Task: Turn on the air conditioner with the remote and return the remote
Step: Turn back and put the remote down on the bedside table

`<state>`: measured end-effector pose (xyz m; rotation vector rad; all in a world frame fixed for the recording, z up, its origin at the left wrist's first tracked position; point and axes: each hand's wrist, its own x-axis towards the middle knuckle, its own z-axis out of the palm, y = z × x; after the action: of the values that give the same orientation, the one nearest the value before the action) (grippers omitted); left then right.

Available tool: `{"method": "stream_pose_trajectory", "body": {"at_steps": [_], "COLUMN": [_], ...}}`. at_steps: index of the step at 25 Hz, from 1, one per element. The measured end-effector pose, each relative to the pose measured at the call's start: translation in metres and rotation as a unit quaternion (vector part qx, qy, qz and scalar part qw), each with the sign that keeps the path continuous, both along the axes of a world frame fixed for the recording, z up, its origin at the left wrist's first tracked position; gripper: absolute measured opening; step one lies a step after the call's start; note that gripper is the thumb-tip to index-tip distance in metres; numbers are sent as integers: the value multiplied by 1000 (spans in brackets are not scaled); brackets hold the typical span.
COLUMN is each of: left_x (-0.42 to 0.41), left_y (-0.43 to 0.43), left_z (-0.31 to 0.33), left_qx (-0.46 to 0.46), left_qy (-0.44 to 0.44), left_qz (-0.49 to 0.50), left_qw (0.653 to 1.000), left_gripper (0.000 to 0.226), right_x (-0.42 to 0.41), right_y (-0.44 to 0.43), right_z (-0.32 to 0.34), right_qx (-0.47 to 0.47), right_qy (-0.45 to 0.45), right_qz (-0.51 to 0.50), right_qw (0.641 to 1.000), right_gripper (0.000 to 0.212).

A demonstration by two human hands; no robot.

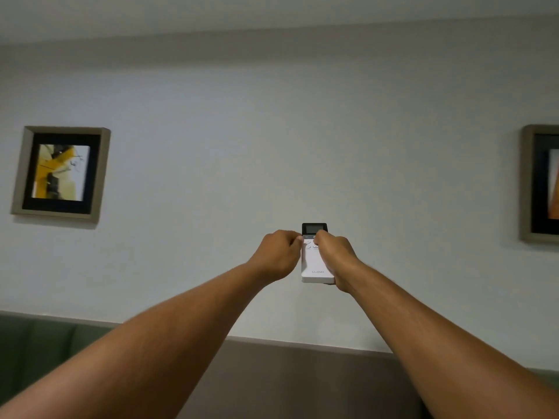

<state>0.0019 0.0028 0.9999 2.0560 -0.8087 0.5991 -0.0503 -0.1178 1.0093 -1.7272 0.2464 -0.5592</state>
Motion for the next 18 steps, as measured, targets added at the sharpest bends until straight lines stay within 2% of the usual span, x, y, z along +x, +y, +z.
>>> {"method": "stream_pose_trajectory", "body": {"at_steps": [4, 10, 12, 15, 18], "left_x": [20, 70, 83, 96, 99], "left_y": [-19, -28, -34, -46, -52], "left_z": [-17, -111, -168, -280, -392], "left_qx": [-155, -195, -208, -207, -202], "left_qy": [176, 320, 369, 462, 531], "left_qz": [-98, -83, -72, -44, -7], "left_qw": [967, 923, 903, 861, 823], "left_gripper": [27, 33, 31, 25, 23], "right_x": [19, 67, 83, 100, 106], "right_y": [-12, -27, -36, -49, -56], "right_z": [-24, -118, -171, -280, -397], "right_qx": [5, 6, 15, 39, 68], "right_qy": [-8, 71, 104, 174, 240], "right_qz": [-20, -34, -44, -52, -61], "right_qw": [1000, 997, 993, 983, 966], "right_gripper": [16, 8, 7, 22, 17]}}
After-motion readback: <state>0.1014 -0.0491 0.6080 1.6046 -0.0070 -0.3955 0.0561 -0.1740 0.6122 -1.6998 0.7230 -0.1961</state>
